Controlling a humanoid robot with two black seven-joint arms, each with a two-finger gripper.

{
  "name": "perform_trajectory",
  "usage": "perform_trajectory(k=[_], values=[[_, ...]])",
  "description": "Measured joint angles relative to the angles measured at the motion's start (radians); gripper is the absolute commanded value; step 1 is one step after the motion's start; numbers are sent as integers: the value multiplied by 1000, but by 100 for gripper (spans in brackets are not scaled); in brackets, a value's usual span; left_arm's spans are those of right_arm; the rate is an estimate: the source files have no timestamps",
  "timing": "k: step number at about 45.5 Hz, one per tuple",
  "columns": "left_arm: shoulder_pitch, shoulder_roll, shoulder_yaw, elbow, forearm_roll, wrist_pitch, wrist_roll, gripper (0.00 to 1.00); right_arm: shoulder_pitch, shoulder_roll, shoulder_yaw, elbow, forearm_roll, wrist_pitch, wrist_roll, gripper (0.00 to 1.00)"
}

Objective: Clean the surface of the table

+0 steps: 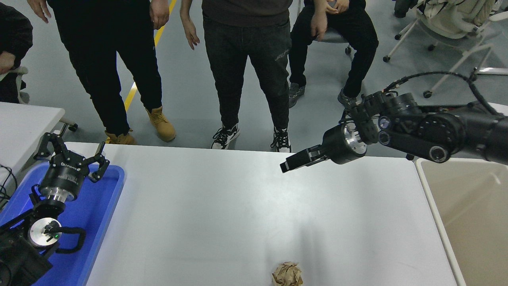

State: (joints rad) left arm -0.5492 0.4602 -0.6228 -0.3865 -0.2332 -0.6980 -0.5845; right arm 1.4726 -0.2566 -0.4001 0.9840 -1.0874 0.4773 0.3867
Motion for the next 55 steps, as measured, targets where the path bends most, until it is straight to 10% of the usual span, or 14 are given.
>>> perform_trajectory(k=[55], values=[[0,0,0,0,0,0,0,100,-201,244,-151,-4,-153,20,1,99]])
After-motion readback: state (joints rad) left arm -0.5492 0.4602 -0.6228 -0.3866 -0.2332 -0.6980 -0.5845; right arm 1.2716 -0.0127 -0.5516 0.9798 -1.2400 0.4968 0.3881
